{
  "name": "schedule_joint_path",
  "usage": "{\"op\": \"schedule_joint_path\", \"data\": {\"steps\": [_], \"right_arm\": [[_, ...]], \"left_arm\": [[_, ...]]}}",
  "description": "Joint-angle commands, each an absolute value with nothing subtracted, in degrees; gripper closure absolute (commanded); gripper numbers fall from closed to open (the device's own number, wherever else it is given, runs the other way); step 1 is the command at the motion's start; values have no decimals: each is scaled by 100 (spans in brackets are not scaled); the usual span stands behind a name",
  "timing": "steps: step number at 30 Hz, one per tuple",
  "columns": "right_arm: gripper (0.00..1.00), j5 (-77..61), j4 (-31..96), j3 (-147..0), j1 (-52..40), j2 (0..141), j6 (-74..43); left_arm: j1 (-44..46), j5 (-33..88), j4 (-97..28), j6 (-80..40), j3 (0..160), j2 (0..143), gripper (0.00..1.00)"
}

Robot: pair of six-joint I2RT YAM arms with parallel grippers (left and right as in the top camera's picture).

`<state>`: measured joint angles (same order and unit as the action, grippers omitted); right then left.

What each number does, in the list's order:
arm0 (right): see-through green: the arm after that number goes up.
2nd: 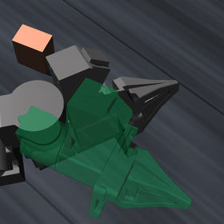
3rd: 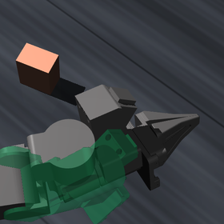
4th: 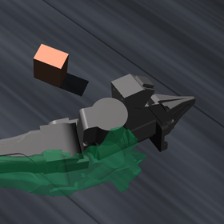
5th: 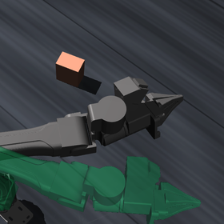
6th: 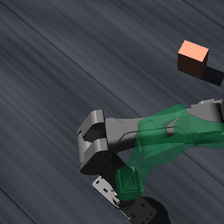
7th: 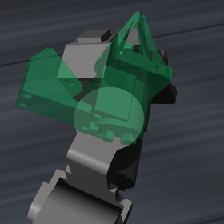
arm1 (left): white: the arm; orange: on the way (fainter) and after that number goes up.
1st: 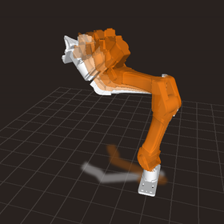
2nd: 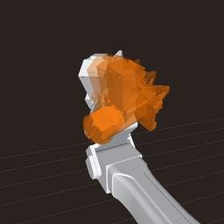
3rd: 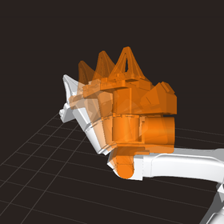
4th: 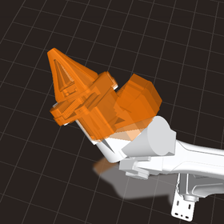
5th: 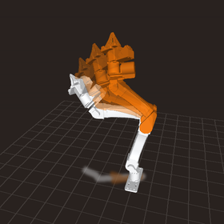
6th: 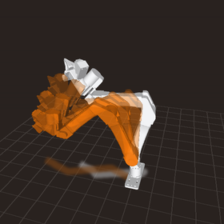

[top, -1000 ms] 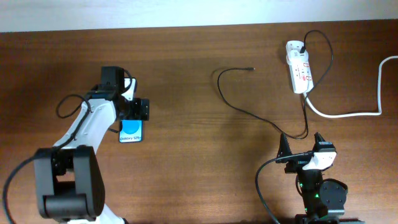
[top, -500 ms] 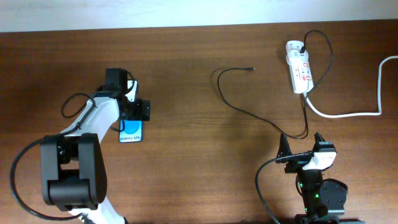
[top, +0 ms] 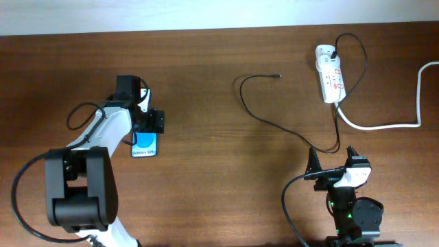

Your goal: Plug charger to phone and switch on socket

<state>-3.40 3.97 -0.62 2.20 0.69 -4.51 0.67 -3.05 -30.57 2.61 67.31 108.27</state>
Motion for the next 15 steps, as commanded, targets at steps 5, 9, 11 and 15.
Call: {"op": "schedule_joint_path", "data": {"steps": [5,9,11,15], "right_arm": [[2,-274,427,-32,174,36,-475],[2,-274,427,-32,174,36,-475],[2,-274,427,-32,174,36,-475],[2,-272,429,-32,174,36,-475]], "left_arm": [[30,-349,-2869,333,6630,10890,1],[23,-349,-2849,401,6630,10892,1],[3,-346,-2849,401,6630,10899,1],[-132,-333,-2858,399,6628,10984,1]]}}
